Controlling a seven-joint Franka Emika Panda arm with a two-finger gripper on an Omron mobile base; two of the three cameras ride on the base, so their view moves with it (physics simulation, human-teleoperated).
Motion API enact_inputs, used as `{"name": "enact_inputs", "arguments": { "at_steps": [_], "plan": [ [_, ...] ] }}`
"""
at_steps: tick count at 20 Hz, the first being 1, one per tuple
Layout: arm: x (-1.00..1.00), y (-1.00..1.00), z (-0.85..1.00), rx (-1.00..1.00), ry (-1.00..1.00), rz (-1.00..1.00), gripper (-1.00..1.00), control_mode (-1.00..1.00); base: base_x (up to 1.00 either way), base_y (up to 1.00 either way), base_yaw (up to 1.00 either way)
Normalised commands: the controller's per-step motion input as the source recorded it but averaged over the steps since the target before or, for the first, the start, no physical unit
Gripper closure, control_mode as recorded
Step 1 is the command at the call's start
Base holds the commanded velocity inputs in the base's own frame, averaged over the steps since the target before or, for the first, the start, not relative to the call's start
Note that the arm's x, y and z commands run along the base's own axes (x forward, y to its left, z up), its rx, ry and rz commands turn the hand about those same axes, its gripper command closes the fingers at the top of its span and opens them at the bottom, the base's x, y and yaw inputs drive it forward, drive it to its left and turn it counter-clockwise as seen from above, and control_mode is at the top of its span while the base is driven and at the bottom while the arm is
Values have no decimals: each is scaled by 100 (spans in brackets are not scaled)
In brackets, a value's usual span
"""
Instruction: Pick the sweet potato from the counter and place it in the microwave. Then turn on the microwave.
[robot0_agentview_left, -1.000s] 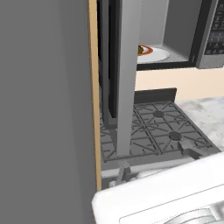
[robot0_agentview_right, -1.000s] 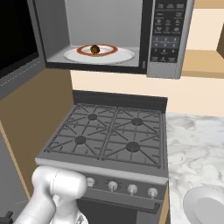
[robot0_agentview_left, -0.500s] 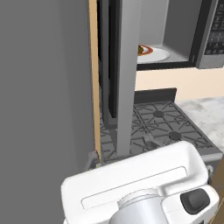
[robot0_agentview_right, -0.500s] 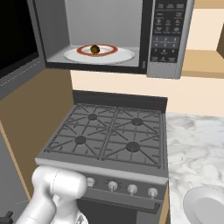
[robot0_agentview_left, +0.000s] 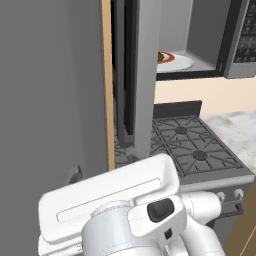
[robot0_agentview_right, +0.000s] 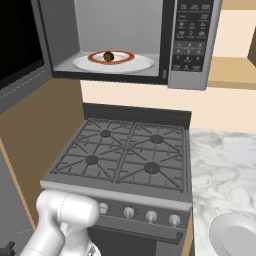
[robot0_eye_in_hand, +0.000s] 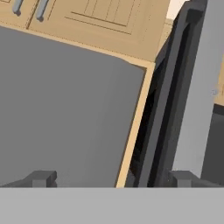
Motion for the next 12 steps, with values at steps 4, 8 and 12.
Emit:
{"name": "enact_inputs", "arguments": {
  "at_steps": [4, 8, 12],
  "plan": [
    [39, 18, -9, 0, 0, 1, -100, -100, 0, 0, 0],
    [38, 26, -9, 0, 0, 1, -100, -100, 0, 0, 0],
    [32, 34, -6, 0, 0, 1, -100, -100, 0, 0, 0]
  ]
}}
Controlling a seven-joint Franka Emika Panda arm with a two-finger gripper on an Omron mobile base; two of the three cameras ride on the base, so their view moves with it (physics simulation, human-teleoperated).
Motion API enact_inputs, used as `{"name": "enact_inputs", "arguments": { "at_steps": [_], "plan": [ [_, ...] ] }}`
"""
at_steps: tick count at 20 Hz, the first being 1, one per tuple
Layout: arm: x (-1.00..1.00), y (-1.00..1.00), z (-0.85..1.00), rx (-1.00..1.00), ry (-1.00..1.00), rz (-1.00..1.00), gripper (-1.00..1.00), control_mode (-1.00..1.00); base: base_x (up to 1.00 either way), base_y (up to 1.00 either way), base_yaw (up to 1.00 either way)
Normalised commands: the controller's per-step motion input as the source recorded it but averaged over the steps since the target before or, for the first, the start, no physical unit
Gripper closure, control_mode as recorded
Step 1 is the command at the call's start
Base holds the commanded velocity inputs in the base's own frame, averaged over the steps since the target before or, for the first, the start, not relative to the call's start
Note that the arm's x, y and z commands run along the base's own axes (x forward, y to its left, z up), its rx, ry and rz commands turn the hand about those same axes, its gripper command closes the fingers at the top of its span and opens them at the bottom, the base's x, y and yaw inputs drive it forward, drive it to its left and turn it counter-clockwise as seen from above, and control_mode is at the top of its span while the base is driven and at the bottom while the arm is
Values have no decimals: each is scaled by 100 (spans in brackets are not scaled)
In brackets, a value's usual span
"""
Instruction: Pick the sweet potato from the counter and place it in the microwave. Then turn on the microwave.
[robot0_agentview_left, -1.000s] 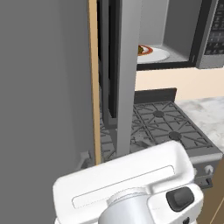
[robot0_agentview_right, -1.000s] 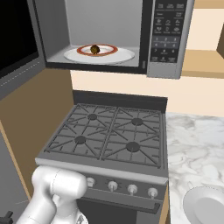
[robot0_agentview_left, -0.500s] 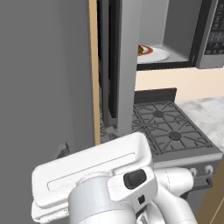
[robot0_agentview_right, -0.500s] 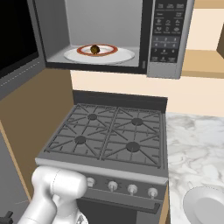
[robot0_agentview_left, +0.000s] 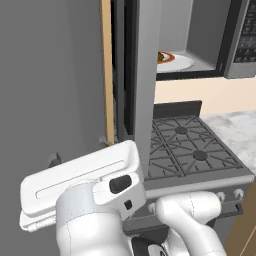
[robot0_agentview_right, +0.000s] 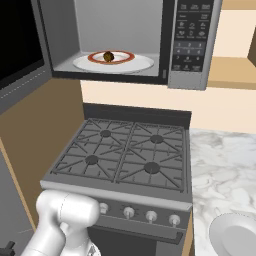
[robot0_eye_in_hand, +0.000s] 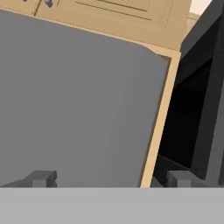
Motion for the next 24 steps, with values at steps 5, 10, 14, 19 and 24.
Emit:
{"name": "enact_inputs", "arguments": {
  "at_steps": [5, 10, 14, 19, 24],
  "plan": [
    [37, 31, -3, 0, 0, 3, -100, -100, 0, 0, 0],
    [41, 10, -3, 0, 0, 3, -100, -100, 0, 0, 0],
    [28, -2, -1, 0, 0, 0, -100, -100, 0, 0, 0],
    [10, -19, 0, 0, -2, 0, -100, -100, 0, 0, 0],
    [5, -28, 0, 0, -6, 0, -100, -100, 0, 0, 0]
  ]
}}
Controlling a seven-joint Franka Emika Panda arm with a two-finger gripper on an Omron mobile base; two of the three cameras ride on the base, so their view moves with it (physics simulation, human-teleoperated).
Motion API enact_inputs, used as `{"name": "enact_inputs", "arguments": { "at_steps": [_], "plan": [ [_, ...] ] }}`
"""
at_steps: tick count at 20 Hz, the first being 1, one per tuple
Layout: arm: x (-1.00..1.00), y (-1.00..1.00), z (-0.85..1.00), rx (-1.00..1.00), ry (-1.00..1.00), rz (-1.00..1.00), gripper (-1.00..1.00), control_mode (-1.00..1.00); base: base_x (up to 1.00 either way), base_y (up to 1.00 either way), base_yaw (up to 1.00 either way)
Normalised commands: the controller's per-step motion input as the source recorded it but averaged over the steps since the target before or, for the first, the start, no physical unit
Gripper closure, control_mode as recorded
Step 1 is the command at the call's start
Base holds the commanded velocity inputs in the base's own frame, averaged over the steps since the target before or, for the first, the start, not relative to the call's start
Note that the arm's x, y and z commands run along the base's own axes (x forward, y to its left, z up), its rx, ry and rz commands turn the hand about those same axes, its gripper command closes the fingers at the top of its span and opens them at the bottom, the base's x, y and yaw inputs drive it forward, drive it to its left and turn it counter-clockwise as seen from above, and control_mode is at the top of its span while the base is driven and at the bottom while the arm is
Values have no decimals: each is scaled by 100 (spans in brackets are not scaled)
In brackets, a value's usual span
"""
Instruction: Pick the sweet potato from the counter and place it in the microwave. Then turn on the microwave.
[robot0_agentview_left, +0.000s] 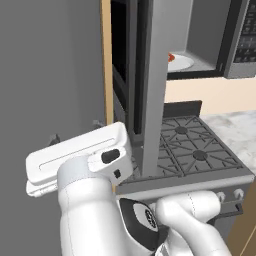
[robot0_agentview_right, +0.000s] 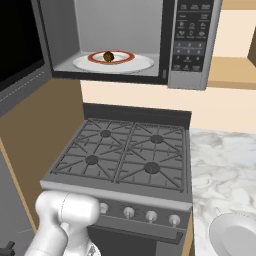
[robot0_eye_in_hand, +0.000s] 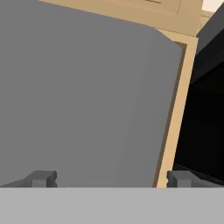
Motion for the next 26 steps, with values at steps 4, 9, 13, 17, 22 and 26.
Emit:
{"name": "enact_inputs", "arguments": {
  "at_steps": [4, 9, 13, 17, 22, 26],
  "plan": [
    [0, -58, 0, 0, -7, 0, -100, -100, 0, 0, 0],
    [0, -68, 0, 2, -8, 0, -100, -100, 0, 0, 0],
    [12, -64, 0, 3, -6, 0, -100, -100, 0, 0, 0],
    [20, -53, 0, 2, -4, 0, -100, -100, 0, 0, 0],
    [25, -52, 0, 2, -2, 0, -100, -100, 0, 0, 0],
    [33, -51, 0, 3, -1, 0, -100, -100, 0, 0, 0]
  ]
}}
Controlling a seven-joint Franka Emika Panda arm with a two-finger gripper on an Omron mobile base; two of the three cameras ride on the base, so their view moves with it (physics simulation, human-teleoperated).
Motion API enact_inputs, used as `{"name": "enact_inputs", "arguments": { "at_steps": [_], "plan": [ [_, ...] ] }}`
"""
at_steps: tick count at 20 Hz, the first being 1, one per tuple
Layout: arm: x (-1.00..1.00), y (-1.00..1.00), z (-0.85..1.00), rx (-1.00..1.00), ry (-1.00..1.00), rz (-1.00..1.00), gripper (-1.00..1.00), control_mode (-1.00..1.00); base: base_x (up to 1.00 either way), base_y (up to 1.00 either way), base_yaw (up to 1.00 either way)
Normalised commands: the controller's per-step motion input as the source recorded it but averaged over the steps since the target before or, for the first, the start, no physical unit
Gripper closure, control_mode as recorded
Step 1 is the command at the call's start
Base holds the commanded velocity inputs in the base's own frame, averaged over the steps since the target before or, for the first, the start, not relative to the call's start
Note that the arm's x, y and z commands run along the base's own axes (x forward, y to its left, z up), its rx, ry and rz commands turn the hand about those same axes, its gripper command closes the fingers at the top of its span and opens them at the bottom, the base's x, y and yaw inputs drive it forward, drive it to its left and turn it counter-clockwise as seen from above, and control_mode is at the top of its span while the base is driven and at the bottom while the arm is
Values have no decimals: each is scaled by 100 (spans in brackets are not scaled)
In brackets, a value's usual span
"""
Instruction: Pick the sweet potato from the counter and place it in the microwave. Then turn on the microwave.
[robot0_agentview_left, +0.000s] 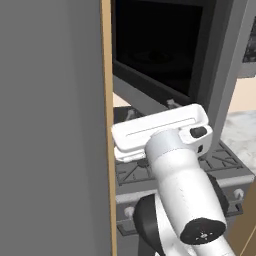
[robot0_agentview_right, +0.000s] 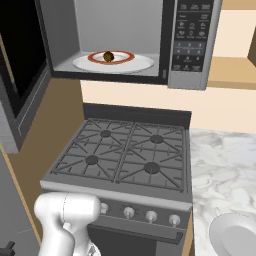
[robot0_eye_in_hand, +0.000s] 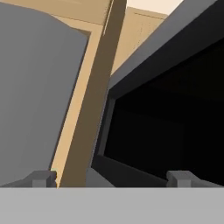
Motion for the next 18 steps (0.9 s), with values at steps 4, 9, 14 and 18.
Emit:
{"name": "enact_inputs", "arguments": {
  "at_steps": [4, 9, 14, 18],
  "plan": [
    [44, -53, 0, 6, 0, 5, -100, -100, 0, 0, 0],
    [27, -63, 0, 8, 0, 10, -100, -100, 0, 0, 0],
    [36, -58, 0, 6, 0, 9, -100, -100, 0, 0, 0],
    [45, -45, -2, 4, 0, 10, -100, -100, 0, 0, 0]
  ]
}}
